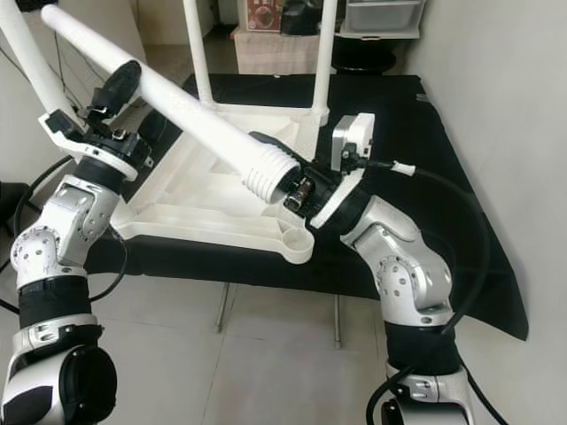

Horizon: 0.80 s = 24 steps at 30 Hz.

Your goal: Building children table

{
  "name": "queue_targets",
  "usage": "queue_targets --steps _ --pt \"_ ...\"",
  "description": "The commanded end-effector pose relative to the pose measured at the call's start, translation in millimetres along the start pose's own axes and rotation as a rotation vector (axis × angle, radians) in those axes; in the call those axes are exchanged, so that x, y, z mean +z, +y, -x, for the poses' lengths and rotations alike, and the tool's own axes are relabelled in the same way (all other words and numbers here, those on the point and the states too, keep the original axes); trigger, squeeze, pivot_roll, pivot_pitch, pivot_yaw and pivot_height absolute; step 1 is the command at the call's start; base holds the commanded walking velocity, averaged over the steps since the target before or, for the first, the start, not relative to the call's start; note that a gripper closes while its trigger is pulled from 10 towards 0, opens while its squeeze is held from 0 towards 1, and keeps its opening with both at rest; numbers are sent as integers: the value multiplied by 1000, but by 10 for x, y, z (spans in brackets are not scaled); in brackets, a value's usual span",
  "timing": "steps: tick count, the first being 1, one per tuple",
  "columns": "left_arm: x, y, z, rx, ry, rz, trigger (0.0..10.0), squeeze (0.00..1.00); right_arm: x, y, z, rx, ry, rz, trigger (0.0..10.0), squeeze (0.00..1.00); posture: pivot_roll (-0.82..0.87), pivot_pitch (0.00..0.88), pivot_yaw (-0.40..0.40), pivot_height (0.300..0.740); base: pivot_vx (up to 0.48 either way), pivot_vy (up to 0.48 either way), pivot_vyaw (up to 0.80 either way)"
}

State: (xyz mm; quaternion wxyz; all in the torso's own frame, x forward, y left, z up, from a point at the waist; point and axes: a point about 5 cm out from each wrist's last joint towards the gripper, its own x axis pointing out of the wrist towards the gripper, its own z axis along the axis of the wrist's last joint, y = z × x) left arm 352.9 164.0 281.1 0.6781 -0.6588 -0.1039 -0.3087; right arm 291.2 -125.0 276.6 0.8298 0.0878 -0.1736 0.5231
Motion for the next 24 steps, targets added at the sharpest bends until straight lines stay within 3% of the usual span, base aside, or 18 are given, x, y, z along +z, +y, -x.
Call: queue_targets --steps 1,10,11,24 --pt "-5 43 0 30 2 -1 10000 0 20 199 -90 154 -2 11 10000 0 -13 48 66 740 0 0 0" --pt "15 -16 -38 7 -5 0 10000 0 -56 277 -68 211 65 18 10000 0 -15 47 67 740 0 0 0" --pt "5 -38 -35 -14 -8 11 0 0 -74 273 -65 207 78 24 10000 0 -16 46 65 740 0 0 0" --pt "-22 -110 -35 -82 -12 47 0 0 -245 131 -21 92 154 67 10000 0 -16 40 62 740 0 0 0"
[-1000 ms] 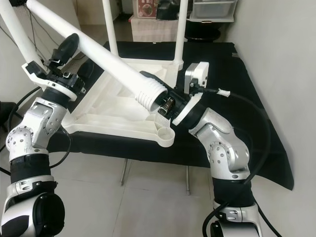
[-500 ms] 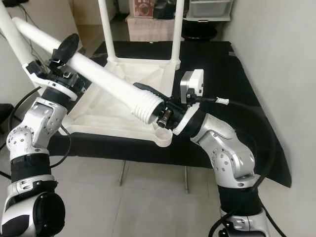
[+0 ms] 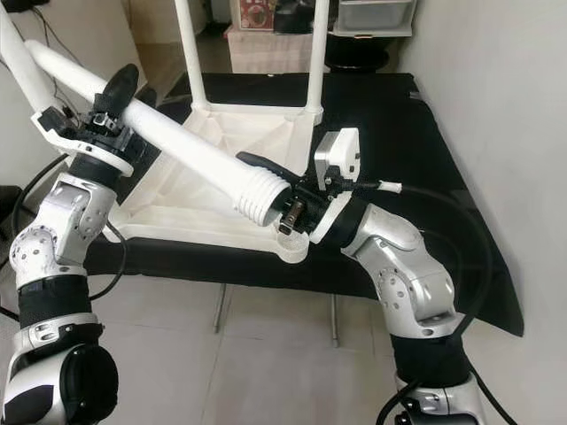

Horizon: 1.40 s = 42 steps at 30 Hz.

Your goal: Building children table

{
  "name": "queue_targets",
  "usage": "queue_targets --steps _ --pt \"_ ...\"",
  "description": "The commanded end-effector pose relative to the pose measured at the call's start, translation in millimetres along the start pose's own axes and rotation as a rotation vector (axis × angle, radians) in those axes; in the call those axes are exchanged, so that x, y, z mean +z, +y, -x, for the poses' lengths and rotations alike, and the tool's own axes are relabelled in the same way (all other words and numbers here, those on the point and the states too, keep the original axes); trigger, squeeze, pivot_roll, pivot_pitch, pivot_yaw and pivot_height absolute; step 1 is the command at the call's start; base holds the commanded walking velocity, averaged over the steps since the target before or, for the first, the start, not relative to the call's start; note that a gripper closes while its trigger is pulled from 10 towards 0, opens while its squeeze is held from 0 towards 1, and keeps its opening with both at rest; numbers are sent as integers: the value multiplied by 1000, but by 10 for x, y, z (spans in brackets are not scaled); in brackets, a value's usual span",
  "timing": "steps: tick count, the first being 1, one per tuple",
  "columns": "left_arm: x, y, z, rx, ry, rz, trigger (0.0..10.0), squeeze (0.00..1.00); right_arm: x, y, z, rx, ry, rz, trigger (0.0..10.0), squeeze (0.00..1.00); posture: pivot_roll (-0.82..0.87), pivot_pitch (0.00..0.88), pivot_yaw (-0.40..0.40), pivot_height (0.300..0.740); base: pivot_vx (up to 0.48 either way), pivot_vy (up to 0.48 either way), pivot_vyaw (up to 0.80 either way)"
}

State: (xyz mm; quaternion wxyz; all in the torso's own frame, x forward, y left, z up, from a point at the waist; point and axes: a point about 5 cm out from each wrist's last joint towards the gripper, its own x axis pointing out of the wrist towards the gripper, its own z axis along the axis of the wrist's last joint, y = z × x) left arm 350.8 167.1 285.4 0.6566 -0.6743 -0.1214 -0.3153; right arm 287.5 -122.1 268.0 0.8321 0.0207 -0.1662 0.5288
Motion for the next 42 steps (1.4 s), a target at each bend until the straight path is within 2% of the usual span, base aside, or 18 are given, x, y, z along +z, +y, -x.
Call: queue_targets --steps 1,10,11,14,16,18,19,20,22,23,24,28,31,32,37,38,41,42 --pt "-54 -57 -38 -39 18 8 0 0 -149 96 -60 68 66 -33 10000 0 -16 40 62 740 0 0 0" --pt "-17 -60 -50 -42 9 6 0 0 -275 45 -10 7 113 -27 10000 0 -19 36 62 740 0 0 0" --pt "30 -59 -70 -34 -12 -5 0 0 -381 25 51 -30 156 -32 10000 1000 -18 35 62 740 0 0 0" --pt "65 -59 -85 -28 -27 -13 0 0 -456 14 98 -54 188 -35 10000 1000 -18 35 62 740 0 0 0" --pt "101 -62 -126 -18 -32 -35 0 0 -623 10 271 -96 247 -75 10000 1000 -18 40 59 740 0 0 0" --pt "102 -63 -134 -17 -29 -39 0 0 -652 12 307 -103 256 -85 10000 1000 -18 40 59 740 0 0 0" --pt "145 -46 -164 -1 -57 -45 0 0 -737 -2 434 -150 278 -120 10000 1000 -26 48 64 740 0 0 0" --pt "145 -46 -164 -1 -57 -45 0 0 -737 -2 434 -150 278 -120 10000 1000 -26 48 64 740 0 0 0" --pt "243 -24 -231 20 -121 -49 0 0 -904 -9 719 -259 318 -187 10000 1000 -37 54 70 740 0 0 0" --pt "243 -24 -231 20 -121 -49 0 0 -904 -9 719 -259 318 -187 10000 1000 -37 54 70 740 0 0 0" --pt "278 -24 -259 24 -144 -49 0 0 -953 -9 825 -304 324 -215 10000 1000 -37 54 70 740 0 0 0" --pt "340 -66 -322 10 -179 -50 0 0 -1012 -39 1004 -400 319 -254 10000 1000 -42 58 75 740 0 0 0" --pt "348 -74 -329 8 -182 -50 0 0 -1019 -46 1027 -415 317 -259 10000 1000 -42 58 75 740 0 0 0" --pt "393 -114 -354 -5 -194 -58 0 0 -1063 -93 1145 -486 312 -276 10000 1000 -42 59 74 740 0 0 0" --pt "446 -149 -366 -10 -193 -97 0 0 -1075 -178 1278 -587 309 -262 10000 988 -36 59 69 740 0 0 0" --pt "445 -147 -368 0 -174 -137 0 0 -1044 -222 1271 -610 325 -211 10000 631 -35 59 70 740 0 0 0" --pt "445 -147 -368 0 -174 -137 0 0 -1044 -222 1271 -610 325 -211 10000 631 -35 59 70 740 0 0 0" --pt "423 -137 -373 15 -140 -202 0 0 -980 -276 1239 -627 320 -169 10000 94 -37 59 69 740 0 0 0"
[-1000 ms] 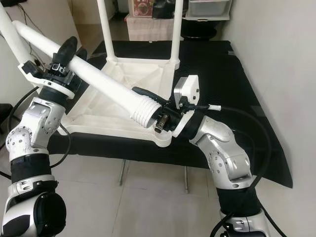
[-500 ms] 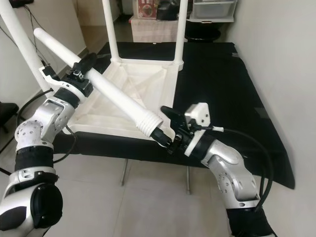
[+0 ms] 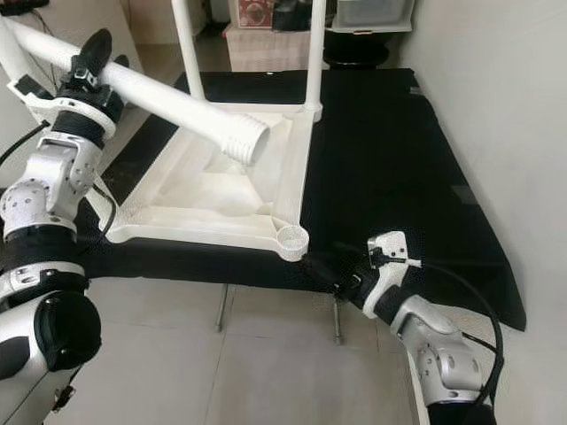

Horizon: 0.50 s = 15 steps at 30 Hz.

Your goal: Building children table

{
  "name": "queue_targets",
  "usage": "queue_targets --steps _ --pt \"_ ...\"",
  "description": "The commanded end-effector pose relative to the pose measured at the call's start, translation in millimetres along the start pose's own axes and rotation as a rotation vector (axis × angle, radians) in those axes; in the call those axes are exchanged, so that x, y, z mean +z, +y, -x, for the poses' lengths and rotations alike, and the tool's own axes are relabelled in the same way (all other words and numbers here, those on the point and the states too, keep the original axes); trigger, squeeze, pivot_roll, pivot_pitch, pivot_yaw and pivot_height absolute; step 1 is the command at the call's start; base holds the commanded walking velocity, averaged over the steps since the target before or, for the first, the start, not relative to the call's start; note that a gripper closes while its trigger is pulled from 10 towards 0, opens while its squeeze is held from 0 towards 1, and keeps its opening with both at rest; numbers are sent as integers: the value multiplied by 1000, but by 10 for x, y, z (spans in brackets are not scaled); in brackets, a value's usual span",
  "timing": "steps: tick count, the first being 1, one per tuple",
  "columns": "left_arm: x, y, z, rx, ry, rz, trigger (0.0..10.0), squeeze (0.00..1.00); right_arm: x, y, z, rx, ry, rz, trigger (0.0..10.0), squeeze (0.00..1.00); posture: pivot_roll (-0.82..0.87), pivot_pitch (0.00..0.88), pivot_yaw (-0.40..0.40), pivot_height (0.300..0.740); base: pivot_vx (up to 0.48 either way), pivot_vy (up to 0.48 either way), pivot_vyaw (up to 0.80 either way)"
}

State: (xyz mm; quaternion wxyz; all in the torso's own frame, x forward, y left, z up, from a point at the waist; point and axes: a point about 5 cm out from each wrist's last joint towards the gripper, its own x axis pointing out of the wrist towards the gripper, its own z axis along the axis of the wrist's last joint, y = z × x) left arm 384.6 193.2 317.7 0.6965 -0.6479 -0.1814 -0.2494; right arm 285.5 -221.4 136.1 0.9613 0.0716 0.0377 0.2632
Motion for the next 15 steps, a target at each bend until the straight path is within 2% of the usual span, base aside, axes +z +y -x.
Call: queue_targets --steps 1,2,4,5,6,8,9,11,12,13,15 --pt "69 -34 4 -13 0 -58 0 0 67 -11 -27 -14 -17 36 10000 94 -37 59 69 740 0 0 0" --pt "16 -16 -9 0 50 -162 0 0 149 -55 -66 -61 3 137 10000 0 -35 60 68 740 0 0 0" --pt "-130 47 -44 15 162 -408 0 0 383 -167 -155 -185 7 291 10000 0 -41 59 68 740 0 0 0" --pt "-177 72 -56 15 197 -487 0 0 460 -197 -180 -226 5 333 10000 0 -41 59 68 740 0 0 0" --pt "-177 72 -56 15 197 -487 0 0 460 -197 -180 -226 5 333 10000 0 -41 59 68 740 0 0 0" --pt "-241 98 -74 8 232 -562 0 0 543 -238 -207 -283 8 393 10000 0 -42 60 67 740 0 0 0" --pt "-241 98 -74 8 232 -562 0 0 543 -238 -207 -283 8 393 10000 0 -42 60 67 740 0 0 0" --pt "-426 123 -93 -29 319 -731 0 0 707 -350 -225 -442 38 592 10000 0 -46 60 67 740 0 0 0" --pt "-426 123 -93 -29 319 -731 0 0 707 -350 -225 -442 38 592 10000 0 -46 60 67 740 0 0 0" --pt "-515 129 -92 -55 360 -801 0 0 783 -389 -223 -501 34 640 10000 0 -46 60 67 740 0 0 0" --pt "-713 134 -54 -140 459 -910 0 0 885 -405 -242 -508 12 607 10000 0 -45 60 66 740 0 0 0"
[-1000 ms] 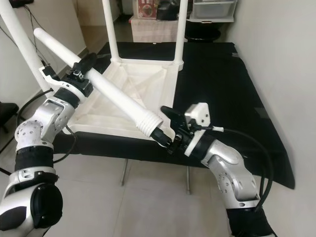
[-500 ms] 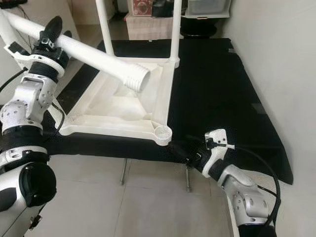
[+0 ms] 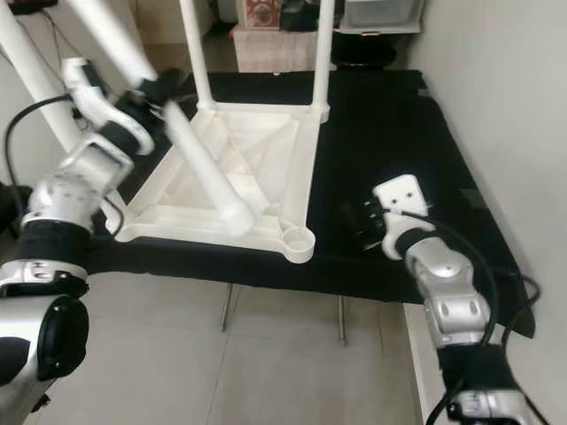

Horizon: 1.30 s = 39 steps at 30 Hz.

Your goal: Building children table

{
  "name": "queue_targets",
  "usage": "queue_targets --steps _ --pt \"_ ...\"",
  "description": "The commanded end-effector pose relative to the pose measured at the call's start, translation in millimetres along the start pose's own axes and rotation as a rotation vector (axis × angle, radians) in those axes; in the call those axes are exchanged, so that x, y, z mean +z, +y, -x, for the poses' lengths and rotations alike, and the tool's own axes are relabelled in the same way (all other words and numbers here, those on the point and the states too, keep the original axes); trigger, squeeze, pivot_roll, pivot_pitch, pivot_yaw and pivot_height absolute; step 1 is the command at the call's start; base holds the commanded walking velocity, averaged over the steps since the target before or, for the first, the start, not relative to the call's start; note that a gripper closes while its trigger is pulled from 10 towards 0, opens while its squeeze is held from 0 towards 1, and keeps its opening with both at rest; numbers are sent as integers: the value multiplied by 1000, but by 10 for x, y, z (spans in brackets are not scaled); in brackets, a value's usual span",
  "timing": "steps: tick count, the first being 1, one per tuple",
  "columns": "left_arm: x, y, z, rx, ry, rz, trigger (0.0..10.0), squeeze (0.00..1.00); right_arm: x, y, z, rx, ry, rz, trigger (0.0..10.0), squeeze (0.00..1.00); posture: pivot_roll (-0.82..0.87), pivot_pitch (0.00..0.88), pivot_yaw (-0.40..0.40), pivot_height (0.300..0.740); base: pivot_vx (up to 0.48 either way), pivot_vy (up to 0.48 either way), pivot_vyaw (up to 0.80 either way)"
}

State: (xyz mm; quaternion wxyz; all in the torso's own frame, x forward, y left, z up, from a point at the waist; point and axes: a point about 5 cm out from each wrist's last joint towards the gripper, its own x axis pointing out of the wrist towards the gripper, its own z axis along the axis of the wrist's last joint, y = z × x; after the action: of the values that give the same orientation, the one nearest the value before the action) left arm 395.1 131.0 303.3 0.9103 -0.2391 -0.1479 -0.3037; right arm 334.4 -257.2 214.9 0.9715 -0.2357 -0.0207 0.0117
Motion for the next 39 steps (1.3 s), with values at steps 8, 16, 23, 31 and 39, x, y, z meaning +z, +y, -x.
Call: queue_targets --steps 8,16,23,31,39 --pt "-443 -555 73 -418 148 -129 0 0 355 611 172 667 -9 -190 10000 0 -53 56 75 740 0 0 0" --pt "-517 -734 154 -556 149 -175 0 0 476 959 346 905 -15 -177 10000 0 -49 53 72 740 0 0 0" --pt "-527 -823 207 -601 145 -189 0 0 466 1242 189 814 51 -214 10000 0 -47 46 69 740 0 0 0" --pt "-486 -862 165 -573 94 -176 10000 0 607 1544 177 813 21 -342 10000 0 -42 37 61 740 0 0 0" --pt "-430 -892 142 -560 62 -145 10000 0 652 1652 111 756 -12 -401 10000 0 -38 35 63 740 0 0 0"
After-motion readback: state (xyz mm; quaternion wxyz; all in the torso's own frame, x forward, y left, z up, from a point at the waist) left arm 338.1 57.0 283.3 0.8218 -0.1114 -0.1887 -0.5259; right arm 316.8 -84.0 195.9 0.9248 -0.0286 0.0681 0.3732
